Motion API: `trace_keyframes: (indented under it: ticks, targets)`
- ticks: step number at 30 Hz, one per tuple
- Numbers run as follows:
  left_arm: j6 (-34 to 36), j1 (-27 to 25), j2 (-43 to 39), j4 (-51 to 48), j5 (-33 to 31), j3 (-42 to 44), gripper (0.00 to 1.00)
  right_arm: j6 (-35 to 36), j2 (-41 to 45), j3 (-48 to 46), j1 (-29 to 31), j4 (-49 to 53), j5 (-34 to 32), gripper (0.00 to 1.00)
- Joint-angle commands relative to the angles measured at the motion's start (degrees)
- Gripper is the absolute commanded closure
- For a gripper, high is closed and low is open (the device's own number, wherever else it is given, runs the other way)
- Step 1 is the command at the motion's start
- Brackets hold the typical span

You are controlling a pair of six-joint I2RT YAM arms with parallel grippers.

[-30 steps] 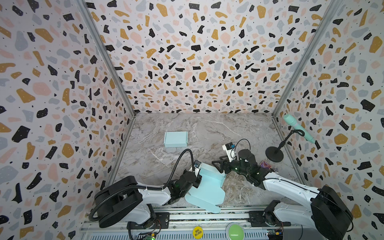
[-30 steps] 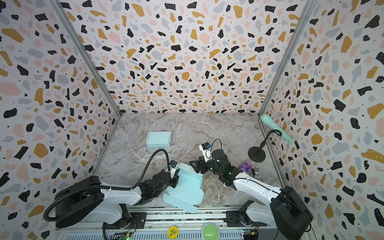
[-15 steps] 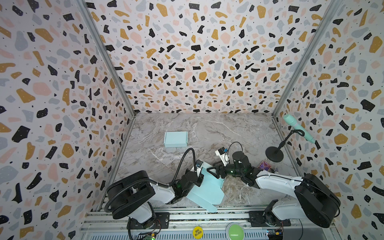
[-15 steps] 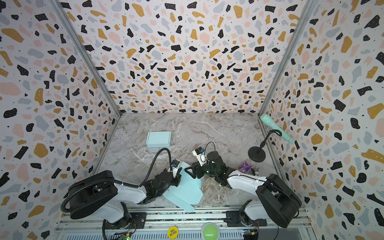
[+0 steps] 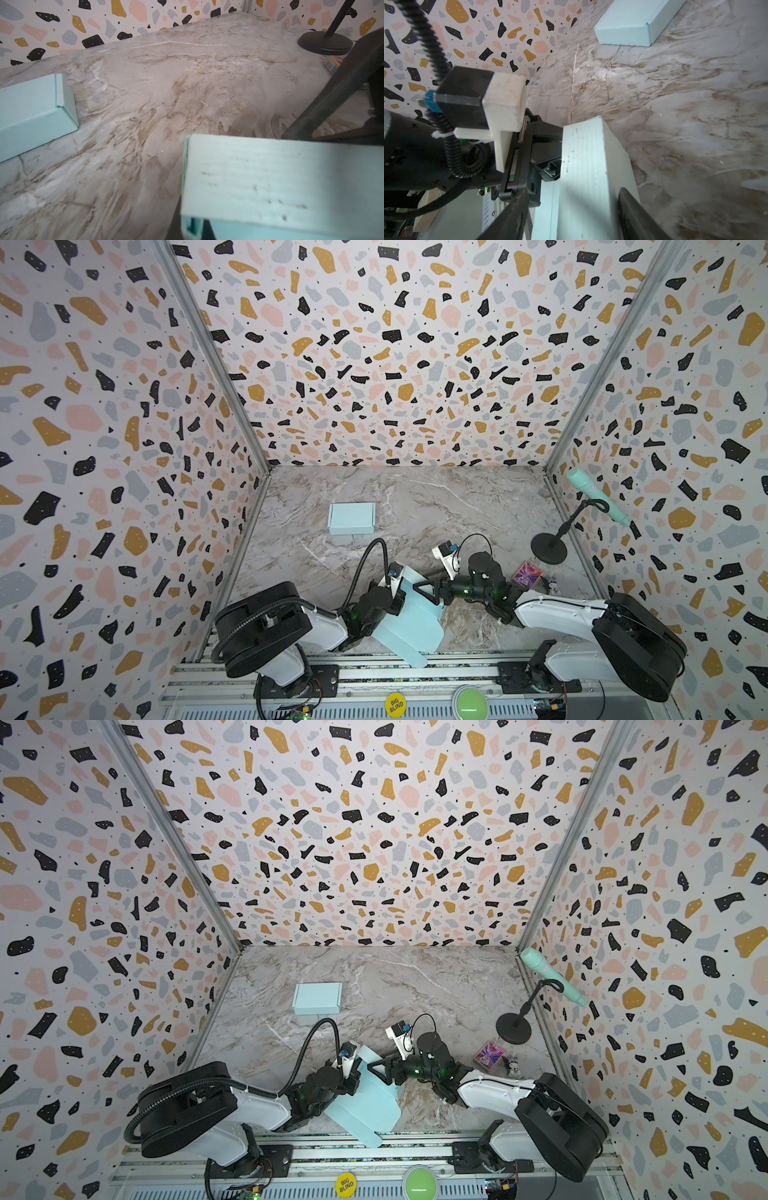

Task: Fold the paper box

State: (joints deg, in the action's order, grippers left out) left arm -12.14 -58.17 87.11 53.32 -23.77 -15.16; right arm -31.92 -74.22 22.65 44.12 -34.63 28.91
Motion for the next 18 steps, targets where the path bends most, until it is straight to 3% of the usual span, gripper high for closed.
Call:
trace_keyframes:
  ticks: [1,7,18]
  targets:
    - [0.1,0.8,-1.4,1.8,-1.0,1.1,0.95,-0.3,1.1,-0.1,0.9,5.8,-0.1,0.31]
    - [0.3,0.8,-3.4,1.2,-0.3,2.3,0.90,4.1,2.4,3.4,0.9,13.7,-5.8,0.31]
    - [0.3,0.7,-1.4,1.8,1.5,1.5,0.83,6.4,3.5,5.0,1.0,17.8,-8.0,0.32]
